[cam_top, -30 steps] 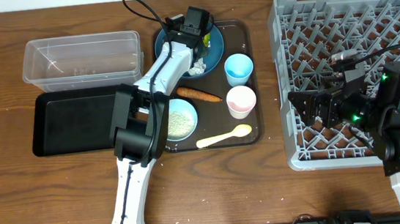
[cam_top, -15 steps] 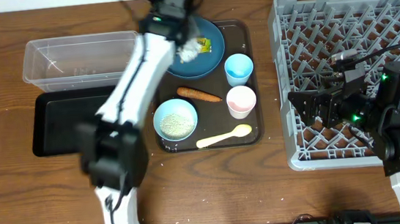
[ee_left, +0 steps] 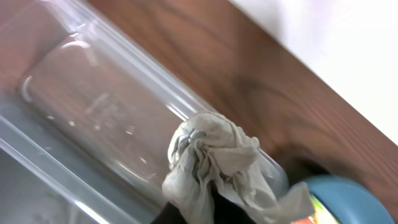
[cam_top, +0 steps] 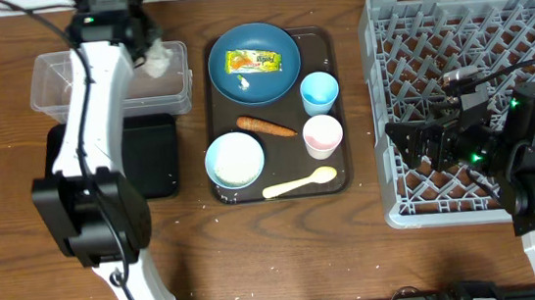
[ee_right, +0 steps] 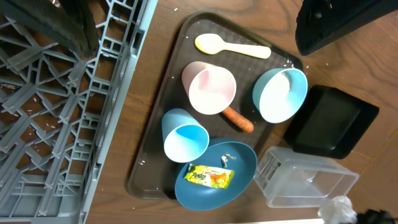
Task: Sort waste into correct bins and load items into the dishwasher rack
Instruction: 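Carry the tissue with the left gripper and drop it into the clear bin, then return the left gripper to the blue plate and grasp the snack wrapper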
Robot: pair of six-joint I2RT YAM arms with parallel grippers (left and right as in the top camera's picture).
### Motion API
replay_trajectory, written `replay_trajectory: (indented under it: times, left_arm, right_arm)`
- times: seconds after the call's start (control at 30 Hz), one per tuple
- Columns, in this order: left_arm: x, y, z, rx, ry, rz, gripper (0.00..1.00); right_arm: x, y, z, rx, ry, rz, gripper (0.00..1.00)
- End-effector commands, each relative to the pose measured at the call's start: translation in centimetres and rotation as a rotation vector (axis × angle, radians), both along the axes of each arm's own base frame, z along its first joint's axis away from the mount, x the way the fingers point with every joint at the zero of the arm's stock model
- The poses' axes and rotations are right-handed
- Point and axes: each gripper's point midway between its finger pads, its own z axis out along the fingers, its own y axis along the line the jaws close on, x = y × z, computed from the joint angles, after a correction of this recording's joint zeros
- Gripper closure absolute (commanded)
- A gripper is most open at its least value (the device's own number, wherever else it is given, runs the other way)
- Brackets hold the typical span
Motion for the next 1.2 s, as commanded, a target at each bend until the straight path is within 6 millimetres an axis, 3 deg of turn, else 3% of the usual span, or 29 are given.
replay_trajectory:
  times: [0.0, 0.1, 0.17, 0.2, 0.3, 0.37, 0.5, 0.57, 0.73, 0.9, 0.97, 1.17]
  left_arm:
    - [0.1, 2.2, -4.0, -0.026, 0.065, 0.092, 0.83]
    - [0.2, 3.1, -5.9, -0.026, 0.095, 0.11, 0.52]
    - [0.3, 3.3, -6.3, -0.026, 0.1, 0.113, 0.36]
    - [0.3, 3.3, -6.3, -0.026, 0.097, 0.113, 0.3]
    - [0.7, 3.1, -5.8, -0.03, 0.076, 0.107, 0.23]
    - [1.1, 2.2, -4.8, -0.045, 0.052, 0.069, 0.21]
    - [1.9, -1.6, -2.1, -0.071, -0.009, -0.079, 0.2]
    - [2.0, -4.1, -1.3, -0.069, -0.022, -0.154, 0.2]
    - [2.2, -12.7, -1.4, -0.023, -0.038, -0.37, 0.19]
    - [3.2, -17.6, -3.3, 0.027, -0.07, -0.419, 0.16]
    - [3.7, -19.2, -4.9, 0.016, -0.072, -0.426, 0.15]
    - [5.1, -21.2, -10.6, -0.012, -0.057, -0.412, 0.13]
  right_arm:
    - [0.1, 0.0, 1.0, -0.001, -0.028, 0.007, 0.01]
    - [0.1, 0.0, 1.0, -0.001, -0.028, 0.008, 0.01]
    - [0.1, 0.0, 1.0, 0.0, -0.028, 0.008, 0.01]
    - [0.1, 0.0, 1.0, -0.001, -0.028, 0.007, 0.01]
    - [0.1, 0.0, 1.0, 0.0, -0.028, 0.008, 0.01]
    - [0.1, 0.0, 1.0, 0.0, -0.028, 0.008, 0.01]
    - [0.1, 0.0, 1.0, 0.0, -0.028, 0.008, 0.01]
    - [0.1, 0.0, 1.0, -0.001, -0.028, 0.007, 0.01]
    - [0.1, 0.0, 1.0, -0.001, -0.028, 0.007, 0.01]
    - [0.0, 0.1, 0.9, 0.001, -0.02, 0.008, 0.01]
    - [-0.2, 0.1, 0.7, 0.001, -0.006, 0.008, 0.01]
    - [-0.6, 0.1, 0.2, 0.002, 0.021, 0.008, 0.01]
